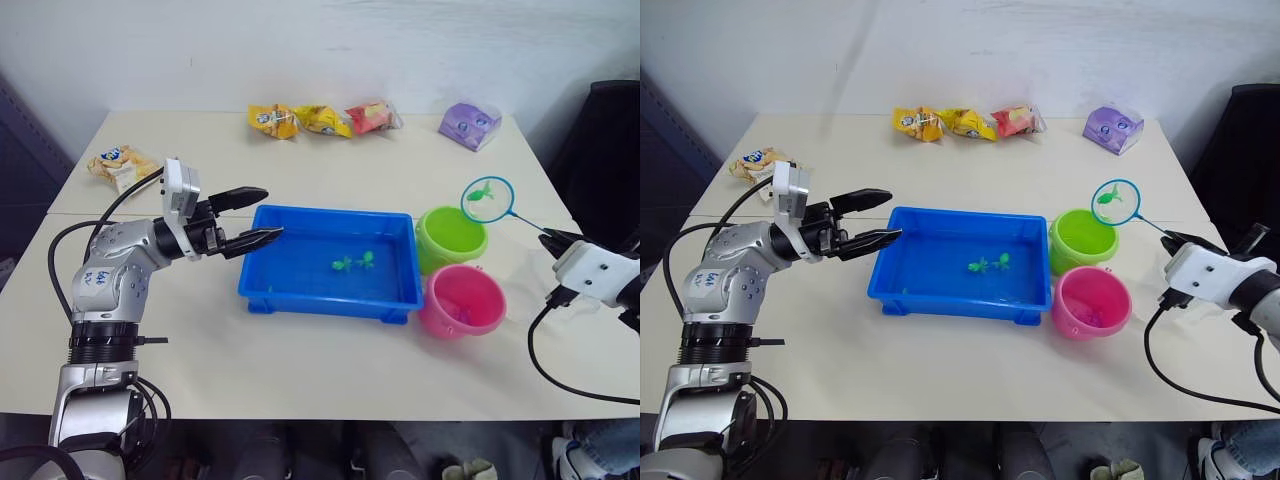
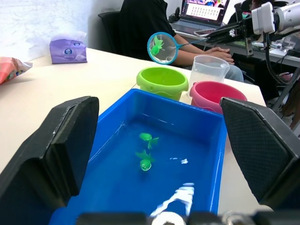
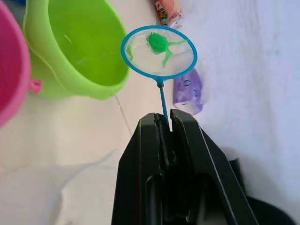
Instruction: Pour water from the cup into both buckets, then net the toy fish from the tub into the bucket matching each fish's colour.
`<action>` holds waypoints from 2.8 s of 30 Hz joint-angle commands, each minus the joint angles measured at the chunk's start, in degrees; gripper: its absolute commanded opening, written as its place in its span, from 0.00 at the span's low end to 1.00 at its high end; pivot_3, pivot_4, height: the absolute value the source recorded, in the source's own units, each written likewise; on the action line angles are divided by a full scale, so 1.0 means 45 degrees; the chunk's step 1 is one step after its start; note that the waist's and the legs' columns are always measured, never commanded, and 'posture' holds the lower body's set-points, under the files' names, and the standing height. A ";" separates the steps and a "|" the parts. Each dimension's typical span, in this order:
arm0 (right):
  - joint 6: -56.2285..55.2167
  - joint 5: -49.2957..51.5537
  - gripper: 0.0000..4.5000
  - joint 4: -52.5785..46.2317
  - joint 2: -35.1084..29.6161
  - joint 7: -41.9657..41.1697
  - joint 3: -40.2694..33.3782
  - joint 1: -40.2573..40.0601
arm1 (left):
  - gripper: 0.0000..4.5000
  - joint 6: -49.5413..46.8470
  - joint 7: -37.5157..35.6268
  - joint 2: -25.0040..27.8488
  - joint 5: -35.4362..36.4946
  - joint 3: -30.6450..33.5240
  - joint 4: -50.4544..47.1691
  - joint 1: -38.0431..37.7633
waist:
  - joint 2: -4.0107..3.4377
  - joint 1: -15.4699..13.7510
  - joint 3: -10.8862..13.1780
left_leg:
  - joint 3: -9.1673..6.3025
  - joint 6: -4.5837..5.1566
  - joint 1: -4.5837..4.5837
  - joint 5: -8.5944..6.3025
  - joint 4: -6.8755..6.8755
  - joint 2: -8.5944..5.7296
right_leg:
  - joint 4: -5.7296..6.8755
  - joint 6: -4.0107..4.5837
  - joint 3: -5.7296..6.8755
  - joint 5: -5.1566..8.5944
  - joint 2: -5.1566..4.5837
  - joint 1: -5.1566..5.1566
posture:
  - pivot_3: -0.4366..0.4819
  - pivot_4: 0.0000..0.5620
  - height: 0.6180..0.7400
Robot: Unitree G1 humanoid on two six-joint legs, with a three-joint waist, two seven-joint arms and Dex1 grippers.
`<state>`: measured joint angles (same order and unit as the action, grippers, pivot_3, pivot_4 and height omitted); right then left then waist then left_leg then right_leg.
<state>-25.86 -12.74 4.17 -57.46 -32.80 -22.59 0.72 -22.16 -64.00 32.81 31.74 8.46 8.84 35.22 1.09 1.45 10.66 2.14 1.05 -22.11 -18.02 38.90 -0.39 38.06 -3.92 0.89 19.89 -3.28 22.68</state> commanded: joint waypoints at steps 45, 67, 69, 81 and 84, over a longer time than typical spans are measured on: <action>0.0196 0.4163 0.00 -0.2903 -0.2163 0.1661 0.4601 0.0979 | 0.99 0.1663 0.0107 -0.0073 -0.0386 -0.0073 -0.0474 -0.0731 | -0.0009 0.0075 0.0000 | 0.0011 -0.0020 0.0058 0.0009 0.0006 0.0045 | -0.0001 -0.0008 -0.0029 -0.0005 0.0065 -0.0056 | 0.48 0.27 1.00; 0.3788 -0.0130 0.00 -0.2175 -0.0914 -0.4234 0.7879 0.5683 | 0.99 0.1484 -0.1064 0.0739 -0.0532 -0.0570 -0.0849 -0.1171 | -0.0010 -0.0203 0.0001 | -0.0008 0.0022 0.0005 -0.0015 0.0025 0.0014 | -0.0025 -0.0008 0.0005 -0.0005 0.0005 -0.0019 | 0.48 0.27 1.00; 0.4192 -0.0173 0.00 -0.2277 -0.0749 -0.4702 0.8058 0.5882 | 0.99 0.1424 -0.1067 0.0743 -0.0530 -0.0634 -0.0980 -0.1218 | -0.0010 -0.0206 0.0001 | -0.0008 0.0022 0.0005 -0.0015 0.0025 0.0014 | -0.0025 -0.0008 0.0006 -0.0005 0.0005 -0.0019 | 0.48 0.27 1.00; 0.8549 0.1972 0.00 -0.4518 -0.0066 -0.6932 0.7379 0.5375 | 0.99 0.1046 -0.0706 0.0715 -0.0472 -0.0595 -0.1715 -0.1557 | -0.0010 -0.0272 0.0001 | -0.0017 0.0023 -0.0001 -0.0016 0.0026 0.0014 | -0.0032 -0.0008 0.0014 -0.0005 -0.0002 -0.0021 | 0.48 0.27 1.00; 1.0066 0.3250 0.00 -0.4882 0.0391 -0.6800 0.6547 0.5180 | 0.99 0.0976 -0.0592 0.0675 -0.0439 -0.0552 -0.1824 -0.1632 | -0.0010 -0.0275 0.0001 | -0.0019 0.0023 0.0000 -0.0016 0.0024 0.0014 | -0.0032 -0.0007 0.0014 -0.0005 -0.0002 -0.0021 | 0.48 0.27 1.00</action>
<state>16.55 -1.35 -15.38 -56.40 -63.63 10.05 24.00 -17.66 -67.00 35.51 29.01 5.30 2.65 28.23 1.05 0.21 10.67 2.04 1.16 -22.11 -18.10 39.00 -0.33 37.91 -3.96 0.97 19.87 -3.29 22.58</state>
